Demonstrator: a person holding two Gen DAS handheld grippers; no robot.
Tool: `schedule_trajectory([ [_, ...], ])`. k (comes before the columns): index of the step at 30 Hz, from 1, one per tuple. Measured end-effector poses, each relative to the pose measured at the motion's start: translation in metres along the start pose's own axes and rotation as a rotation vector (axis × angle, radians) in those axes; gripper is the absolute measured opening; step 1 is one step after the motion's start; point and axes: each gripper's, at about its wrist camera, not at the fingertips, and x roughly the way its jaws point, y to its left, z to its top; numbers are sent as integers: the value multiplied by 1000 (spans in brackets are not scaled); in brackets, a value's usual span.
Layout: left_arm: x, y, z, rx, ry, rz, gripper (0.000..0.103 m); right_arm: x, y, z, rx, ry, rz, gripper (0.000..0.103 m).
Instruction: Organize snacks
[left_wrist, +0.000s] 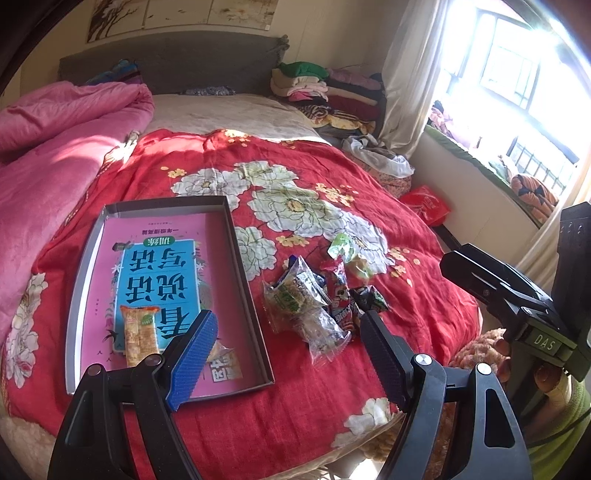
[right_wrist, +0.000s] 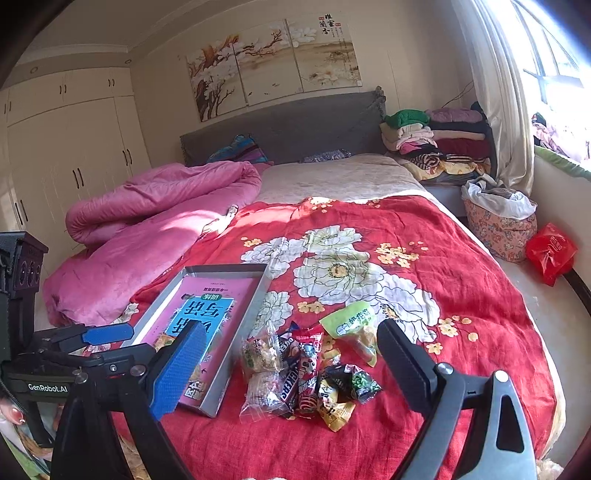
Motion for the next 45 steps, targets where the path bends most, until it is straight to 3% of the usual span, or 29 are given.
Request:
schedule_trajectory([
  [13, 15, -21, -9, 48, 49, -17, 81, 0, -22, -5, 42, 27, -29, 94],
  [45, 57, -23, -21, 39, 175, -23, 81, 40, -48, -32, 104, 204, -40, 94],
])
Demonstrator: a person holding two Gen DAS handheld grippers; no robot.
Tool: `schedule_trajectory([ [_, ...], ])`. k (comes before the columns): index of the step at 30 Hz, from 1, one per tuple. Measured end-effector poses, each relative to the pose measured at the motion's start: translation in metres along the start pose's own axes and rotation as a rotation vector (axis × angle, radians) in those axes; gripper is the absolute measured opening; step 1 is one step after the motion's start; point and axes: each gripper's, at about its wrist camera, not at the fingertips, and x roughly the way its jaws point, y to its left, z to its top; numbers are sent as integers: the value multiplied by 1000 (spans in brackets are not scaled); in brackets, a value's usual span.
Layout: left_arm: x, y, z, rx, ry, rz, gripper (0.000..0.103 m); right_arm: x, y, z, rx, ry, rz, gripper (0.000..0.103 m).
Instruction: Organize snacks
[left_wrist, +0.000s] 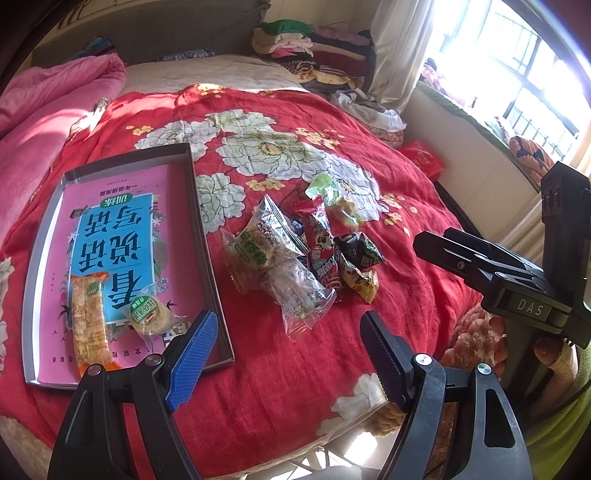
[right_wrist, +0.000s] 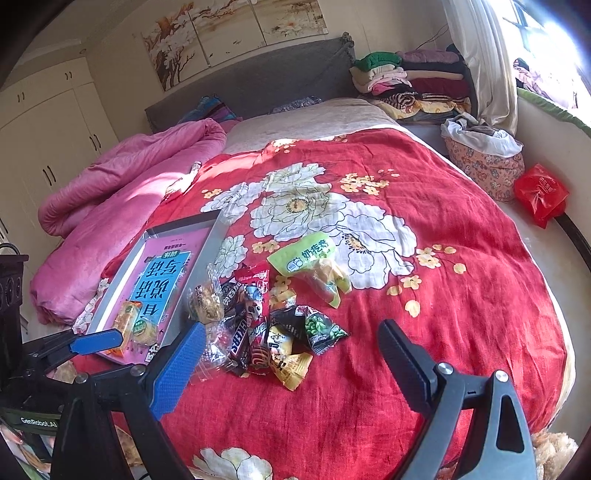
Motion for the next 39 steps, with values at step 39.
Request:
schedule_trajectory([
  [39, 84, 1, 27, -179, 217, -95, 80, 93, -13, 4, -240, 255, -167, 79],
])
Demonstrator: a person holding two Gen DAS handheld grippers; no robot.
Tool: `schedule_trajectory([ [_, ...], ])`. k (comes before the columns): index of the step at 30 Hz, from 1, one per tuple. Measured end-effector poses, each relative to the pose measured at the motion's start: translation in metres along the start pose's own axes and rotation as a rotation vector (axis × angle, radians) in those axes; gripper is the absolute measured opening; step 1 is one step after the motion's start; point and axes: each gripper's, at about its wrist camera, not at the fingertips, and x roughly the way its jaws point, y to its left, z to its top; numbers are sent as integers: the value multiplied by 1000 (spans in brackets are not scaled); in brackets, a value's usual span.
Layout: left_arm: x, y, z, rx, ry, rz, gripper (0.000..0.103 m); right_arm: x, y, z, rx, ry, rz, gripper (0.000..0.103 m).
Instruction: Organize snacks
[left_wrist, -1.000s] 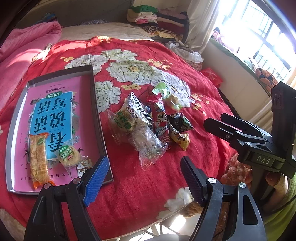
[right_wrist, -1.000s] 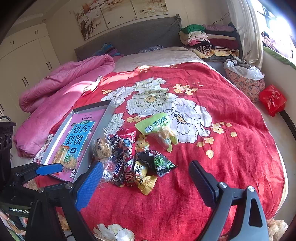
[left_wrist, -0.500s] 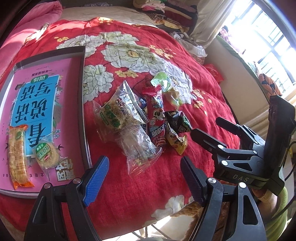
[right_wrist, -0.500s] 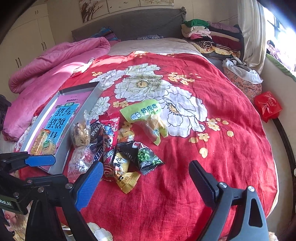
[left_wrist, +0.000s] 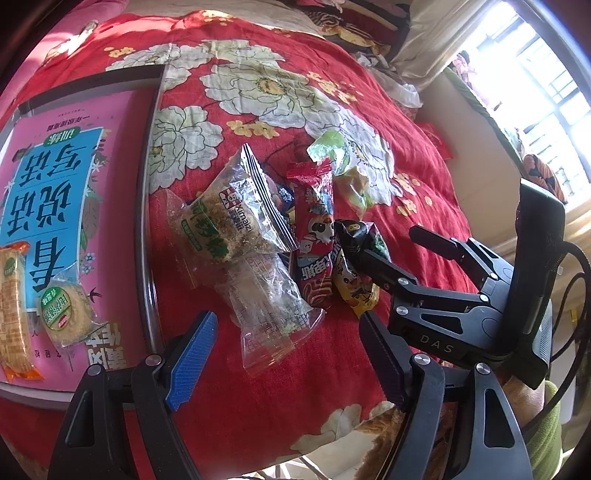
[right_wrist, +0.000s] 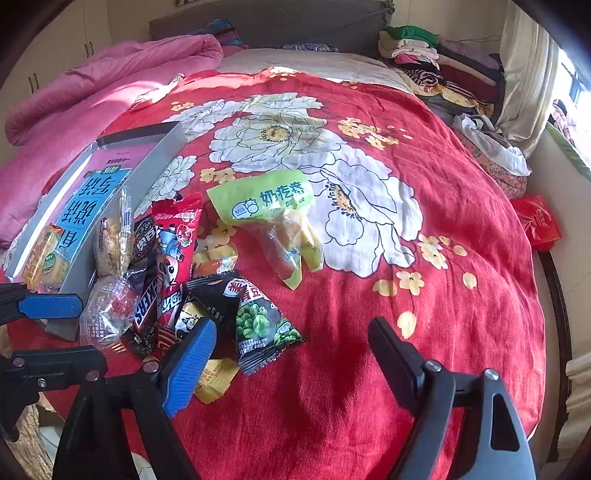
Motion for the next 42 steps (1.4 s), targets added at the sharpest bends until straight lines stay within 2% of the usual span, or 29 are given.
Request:
schedule_trajectory([
  [4, 4, 1, 1, -3, 0, -2, 80, 12, 3, 3, -26, 31, 23, 72],
  [9, 8, 4, 5, -25, 4, -7, 79, 24, 7, 6, -51, 57, 47, 53],
  [12, 10, 4, 8, -42, 5, -14, 75, 25, 11, 8, -70, 47, 52, 46],
  [17, 16, 6, 13, -69, 9, -3, 65, 23, 12, 7, -81, 37, 52, 44],
  [21, 21, 9, 14, -80, 28, 17, 45, 19, 6, 6, -42, 25, 77, 40],
  [26, 21, 10, 11, -61, 16, 24, 43, 13, -6, 6, 58, 2, 199, 38],
  [34, 9, 3, 2, -22, 12, -4, 40, 3, -19, 3, 147, -33, 252, 38],
  [42, -7, -7, -4, 7, -14, -34, 40, -20, -28, 0, 195, -123, 272, 38],
])
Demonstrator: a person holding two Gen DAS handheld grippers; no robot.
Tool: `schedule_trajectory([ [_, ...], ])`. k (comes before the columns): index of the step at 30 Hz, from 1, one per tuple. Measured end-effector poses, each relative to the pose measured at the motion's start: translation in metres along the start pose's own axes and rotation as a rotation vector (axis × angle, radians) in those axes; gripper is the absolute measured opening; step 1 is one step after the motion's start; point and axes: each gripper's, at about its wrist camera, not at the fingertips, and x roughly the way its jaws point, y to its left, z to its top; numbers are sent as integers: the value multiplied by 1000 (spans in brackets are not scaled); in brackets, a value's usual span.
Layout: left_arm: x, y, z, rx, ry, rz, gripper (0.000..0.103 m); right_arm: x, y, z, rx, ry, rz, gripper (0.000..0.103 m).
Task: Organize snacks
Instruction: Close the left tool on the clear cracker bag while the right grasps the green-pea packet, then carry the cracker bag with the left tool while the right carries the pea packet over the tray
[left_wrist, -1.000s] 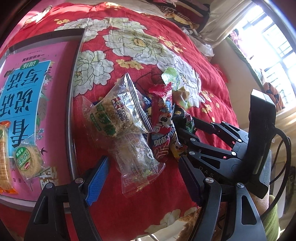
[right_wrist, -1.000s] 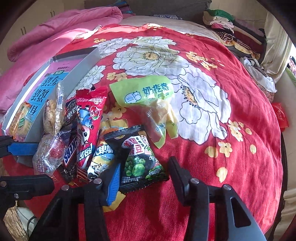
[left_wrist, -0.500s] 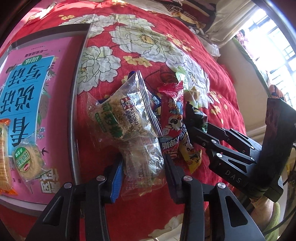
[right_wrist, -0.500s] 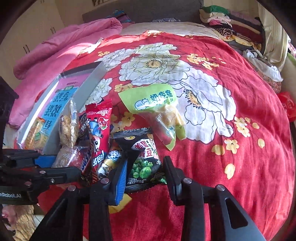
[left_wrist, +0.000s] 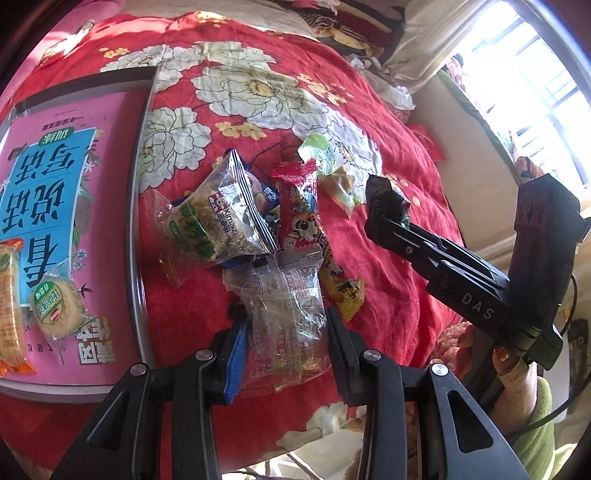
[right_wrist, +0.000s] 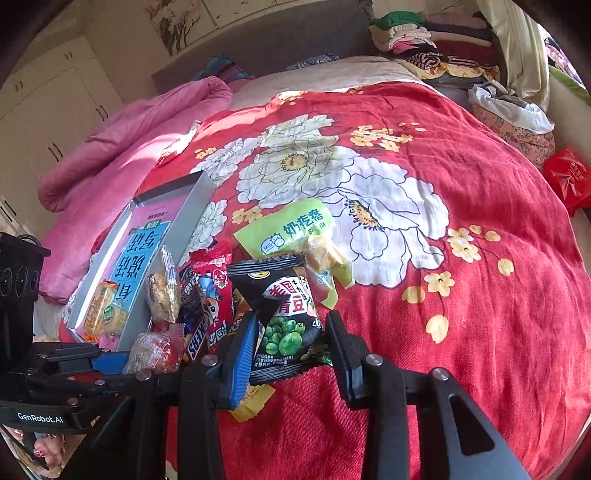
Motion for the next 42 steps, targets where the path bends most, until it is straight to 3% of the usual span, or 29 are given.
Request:
schedule_trajectory([
  [10, -26, 0, 0, 9, -61, -10, 40, -23, 15, 1, -13, -87, 29, 38],
  [42, -88, 28, 0, -28, -211, 9, 40, -56, 59, -3, -67, -208, 67, 38],
])
